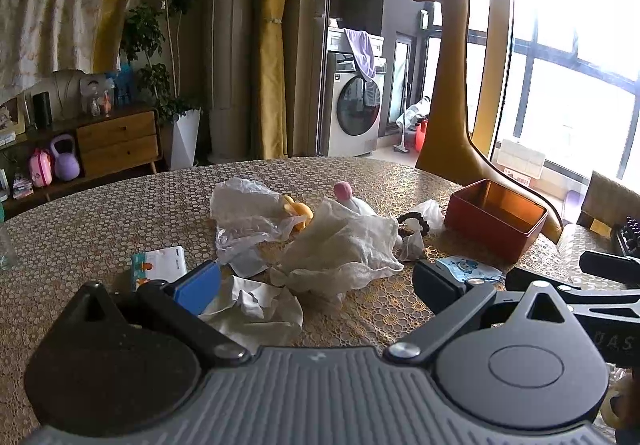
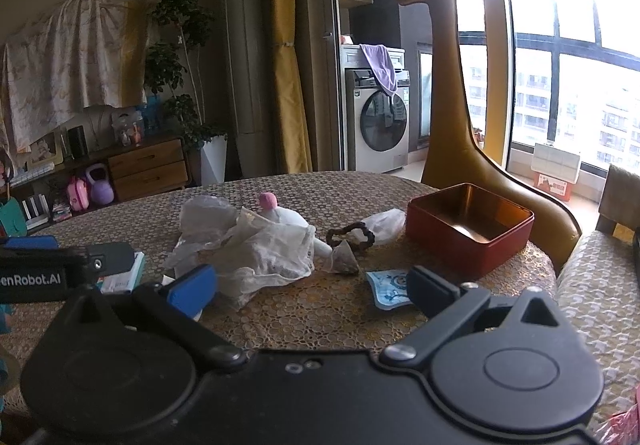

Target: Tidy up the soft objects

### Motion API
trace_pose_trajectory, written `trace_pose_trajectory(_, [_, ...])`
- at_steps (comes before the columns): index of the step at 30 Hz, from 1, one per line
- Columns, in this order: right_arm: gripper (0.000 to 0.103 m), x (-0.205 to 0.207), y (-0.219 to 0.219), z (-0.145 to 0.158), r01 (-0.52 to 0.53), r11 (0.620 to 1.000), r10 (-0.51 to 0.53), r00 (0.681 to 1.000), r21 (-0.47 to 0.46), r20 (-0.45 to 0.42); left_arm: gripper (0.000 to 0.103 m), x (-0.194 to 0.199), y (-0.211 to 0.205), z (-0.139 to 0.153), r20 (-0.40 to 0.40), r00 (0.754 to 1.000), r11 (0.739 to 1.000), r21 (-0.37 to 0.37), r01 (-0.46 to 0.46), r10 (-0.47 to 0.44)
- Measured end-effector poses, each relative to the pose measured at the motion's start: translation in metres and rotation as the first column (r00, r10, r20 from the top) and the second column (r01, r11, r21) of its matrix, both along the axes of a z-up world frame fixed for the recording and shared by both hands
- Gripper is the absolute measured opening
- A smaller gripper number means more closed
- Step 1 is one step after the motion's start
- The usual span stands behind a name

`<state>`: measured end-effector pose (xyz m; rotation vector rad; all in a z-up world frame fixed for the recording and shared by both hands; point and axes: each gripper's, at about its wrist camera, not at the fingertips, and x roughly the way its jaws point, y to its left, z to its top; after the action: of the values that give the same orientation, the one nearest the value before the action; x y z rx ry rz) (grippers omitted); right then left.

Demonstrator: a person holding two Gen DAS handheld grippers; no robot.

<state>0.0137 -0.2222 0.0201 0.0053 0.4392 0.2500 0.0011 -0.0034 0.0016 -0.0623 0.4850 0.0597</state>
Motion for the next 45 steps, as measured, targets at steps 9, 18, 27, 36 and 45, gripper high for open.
trace_pose_trajectory(9, [0.101,0.0,0.001,0.0,0.002,1.0,-0.002,1.0,0.001,0.0,0.103,-0.001,0.001,0.0,0.002,1.0,1.0,-0.005,0.001,-0.001])
trace_pose_trajectory(18, [0.101,0.0,0.001,0.0,0.001,1.0,-0.001,1.0,-0.001,0.0,0.103,-0.001,0.001,0.0,0.001,1.0,1.0,-0.003,0.001,-0.001])
trace_pose_trajectory(27, [0.101,0.0,0.001,0.0,0.001,1.0,-0.001,1.0,-0.002,0.001,0.103,-0.003,0.005,0.0,0.002,1.0,1.0,-0.005,0.002,-0.002])
trace_pose_trajectory(36, [0.101,-0.001,0.002,0.001,-0.002,1.0,0.002,1.0,0.002,0.007,0.103,-0.004,0.007,0.002,0.008,1.0,1.0,-0.008,-0.001,0.001])
trace_pose_trajectory(45, [0.101,-0.001,0.0,0.012,-0.007,1.0,0.006,0.998,0.016,0.063,0.103,-0.002,0.008,0.008,0.048,0.999,1.0,-0.007,0.001,-0.001])
